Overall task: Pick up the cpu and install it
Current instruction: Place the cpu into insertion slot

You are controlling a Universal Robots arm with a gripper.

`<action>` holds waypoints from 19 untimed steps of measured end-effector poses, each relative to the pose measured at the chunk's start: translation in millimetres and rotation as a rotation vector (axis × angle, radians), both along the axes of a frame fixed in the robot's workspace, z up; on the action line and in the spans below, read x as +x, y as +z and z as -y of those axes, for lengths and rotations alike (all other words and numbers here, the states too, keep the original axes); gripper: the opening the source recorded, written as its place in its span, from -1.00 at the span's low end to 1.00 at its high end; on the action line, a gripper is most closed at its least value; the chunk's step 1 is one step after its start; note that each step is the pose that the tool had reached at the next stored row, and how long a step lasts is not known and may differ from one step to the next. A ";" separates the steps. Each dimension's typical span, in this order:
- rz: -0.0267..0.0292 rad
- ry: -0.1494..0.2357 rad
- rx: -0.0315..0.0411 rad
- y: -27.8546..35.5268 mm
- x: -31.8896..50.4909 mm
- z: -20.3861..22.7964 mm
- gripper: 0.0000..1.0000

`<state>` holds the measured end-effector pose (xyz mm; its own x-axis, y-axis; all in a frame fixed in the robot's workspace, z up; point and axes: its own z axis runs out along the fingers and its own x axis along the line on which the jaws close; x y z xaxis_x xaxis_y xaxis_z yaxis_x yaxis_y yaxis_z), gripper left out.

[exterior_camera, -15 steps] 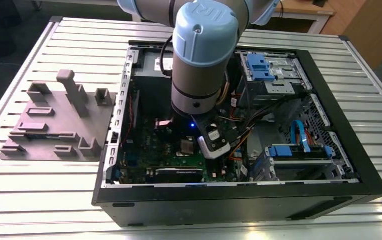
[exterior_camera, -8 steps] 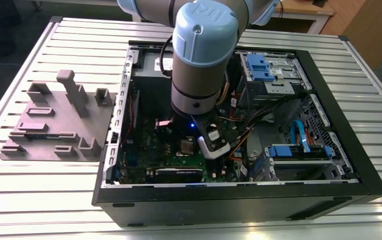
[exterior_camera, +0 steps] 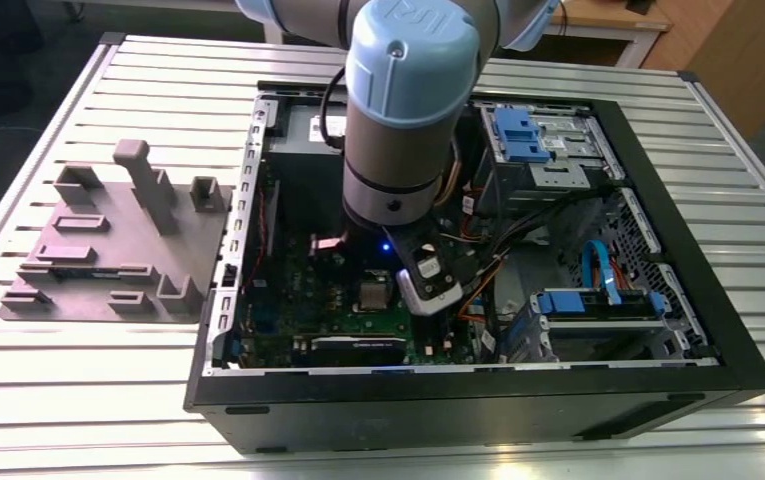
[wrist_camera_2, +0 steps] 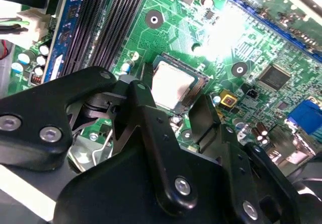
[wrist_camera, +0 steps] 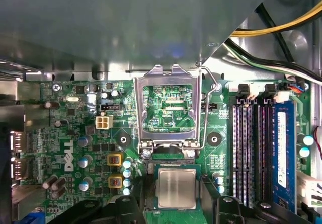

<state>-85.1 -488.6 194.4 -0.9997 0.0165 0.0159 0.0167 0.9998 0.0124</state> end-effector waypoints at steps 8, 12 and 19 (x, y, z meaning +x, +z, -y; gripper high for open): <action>-0.0001 -0.013 -0.0001 1.4 4.0 0.0 0.11; -0.0001 -0.025 -0.0001 -0.3 4.3 0.0 0.11; -0.0001 -0.031 -0.0002 -4.2 4.3 0.0 0.11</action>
